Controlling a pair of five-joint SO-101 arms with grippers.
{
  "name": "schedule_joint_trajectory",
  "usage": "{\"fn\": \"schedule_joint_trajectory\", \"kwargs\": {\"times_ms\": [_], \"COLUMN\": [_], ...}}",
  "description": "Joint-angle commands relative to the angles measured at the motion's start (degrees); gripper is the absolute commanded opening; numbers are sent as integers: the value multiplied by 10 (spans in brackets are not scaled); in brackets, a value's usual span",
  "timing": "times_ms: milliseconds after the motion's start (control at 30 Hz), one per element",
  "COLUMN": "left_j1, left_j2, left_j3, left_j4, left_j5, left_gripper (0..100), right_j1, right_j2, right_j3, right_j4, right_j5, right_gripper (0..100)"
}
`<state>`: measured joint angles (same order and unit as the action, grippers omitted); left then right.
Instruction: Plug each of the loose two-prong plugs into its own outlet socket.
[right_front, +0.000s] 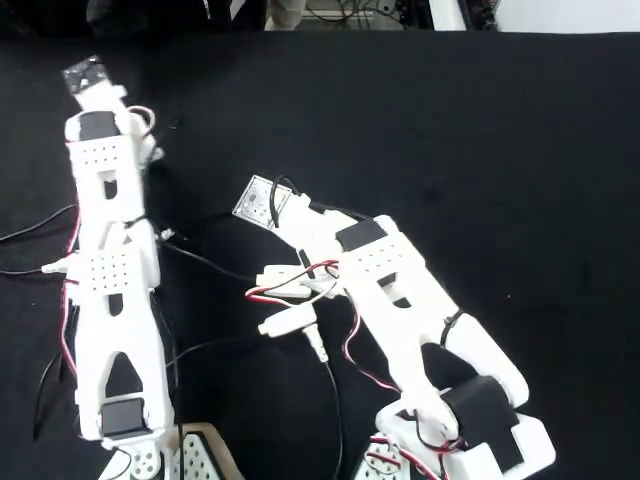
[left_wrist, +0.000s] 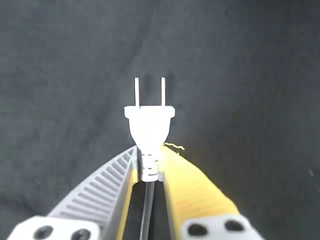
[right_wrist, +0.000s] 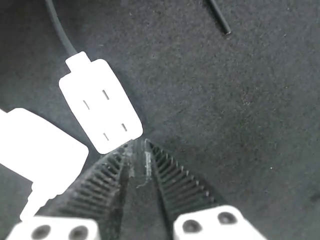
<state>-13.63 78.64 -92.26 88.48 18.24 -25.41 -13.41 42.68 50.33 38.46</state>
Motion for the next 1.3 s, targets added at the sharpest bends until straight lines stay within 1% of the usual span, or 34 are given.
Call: {"fn": "schedule_joint_trajectory", "kwargs": {"times_ms": [0,133,267,367,500,600,633,733,800,900,1000,1033,1133,1267], "left_j1": [26,29,45,63,91,102,107,128,136,151,163,165,193,232], "left_j2": [-59,-105,-156,-197,-239,-280,-295,-358,-411,-505,-596,-623,-709,-855], "left_j3": [-30,-30,-29,-23,-8,58,92,200,273,392,538,597,800,1046], "left_j4": [27,76,127,127,128,128,128,127,127,127,113,87,-25,-158], "left_j5": [-5,-8,-79,-135,-142,-146,-161,-236,-251,-258,-324,-333,-349,-445], "left_gripper": [28,28,28,27,27,27,27,27,27,27,27,27,27,27], "right_j1": [11,11,11,12,29,69,83,112,130,177,234,251,288,334], "right_j2": [-20,-20,-20,-21,-22,-44,-58,-118,-167,-243,-305,-318,-333,-333], "right_j3": [-3,-3,-3,-5,-8,-27,-33,-39,-40,-40,-41,-37,-23,5], "right_j4": [-5,-5,-7,-5,-4,16,30,75,93,127,166,180,210,224], "right_j5": [5,5,5,5,5,5,5,6,2,1,1,1,1,7], "right_gripper": [13,13,13,13,13,13,13,13,13,13,15,15,14,14]}}
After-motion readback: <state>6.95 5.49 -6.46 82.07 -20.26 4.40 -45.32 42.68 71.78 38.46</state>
